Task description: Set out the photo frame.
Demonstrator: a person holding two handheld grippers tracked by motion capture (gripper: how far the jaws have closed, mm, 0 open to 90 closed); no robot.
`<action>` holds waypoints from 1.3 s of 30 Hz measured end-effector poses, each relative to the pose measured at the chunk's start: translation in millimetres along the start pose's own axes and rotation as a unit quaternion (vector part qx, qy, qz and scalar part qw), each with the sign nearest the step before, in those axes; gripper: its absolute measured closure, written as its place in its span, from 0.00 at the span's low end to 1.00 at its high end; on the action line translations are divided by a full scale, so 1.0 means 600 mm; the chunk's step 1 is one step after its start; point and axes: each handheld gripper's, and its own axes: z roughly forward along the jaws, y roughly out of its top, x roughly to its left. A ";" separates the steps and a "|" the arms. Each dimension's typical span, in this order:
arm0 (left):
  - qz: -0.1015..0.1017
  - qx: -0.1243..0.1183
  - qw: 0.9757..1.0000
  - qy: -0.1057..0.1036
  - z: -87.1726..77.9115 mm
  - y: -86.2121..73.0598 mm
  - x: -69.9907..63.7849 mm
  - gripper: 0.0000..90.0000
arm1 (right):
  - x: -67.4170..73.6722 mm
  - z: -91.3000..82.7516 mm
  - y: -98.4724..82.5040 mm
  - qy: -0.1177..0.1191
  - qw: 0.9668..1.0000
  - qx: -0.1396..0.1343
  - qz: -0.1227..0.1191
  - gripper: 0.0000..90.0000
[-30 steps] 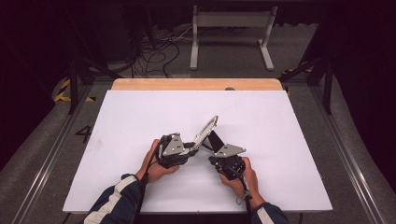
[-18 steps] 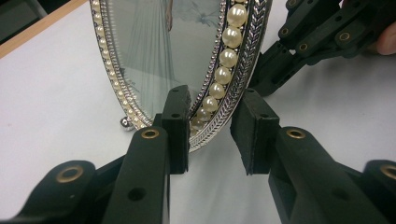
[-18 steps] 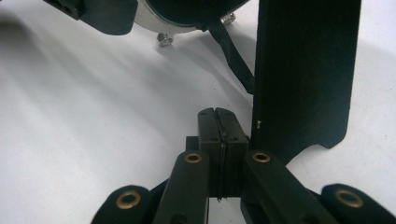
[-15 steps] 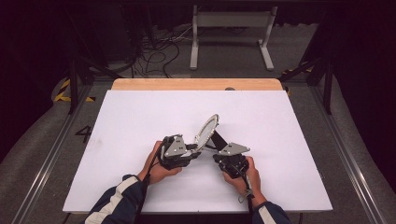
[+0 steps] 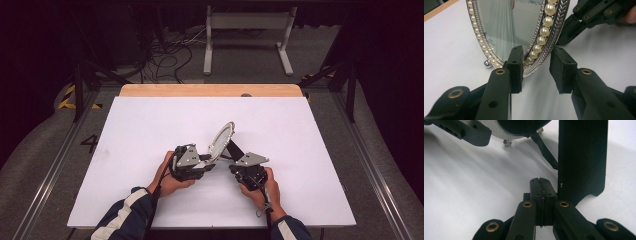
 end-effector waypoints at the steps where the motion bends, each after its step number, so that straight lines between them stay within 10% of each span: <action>1: 0.000 -0.001 1.000 0.000 0.000 0.000 0.000 0.72 | -0.001 0.000 0.000 -0.001 1.000 0.001 0.001 1.00; 20: 0.014 0.003 1.000 -0.019 0.004 0.007 -0.008 0.71 | -0.026 0.004 -0.008 -0.018 0.999 0.004 0.026 1.00; 39: 0.029 0.027 0.999 0.018 -0.031 -0.001 0.008 0.69 | -0.044 0.003 -0.009 -0.027 0.999 0.005 0.039 0.98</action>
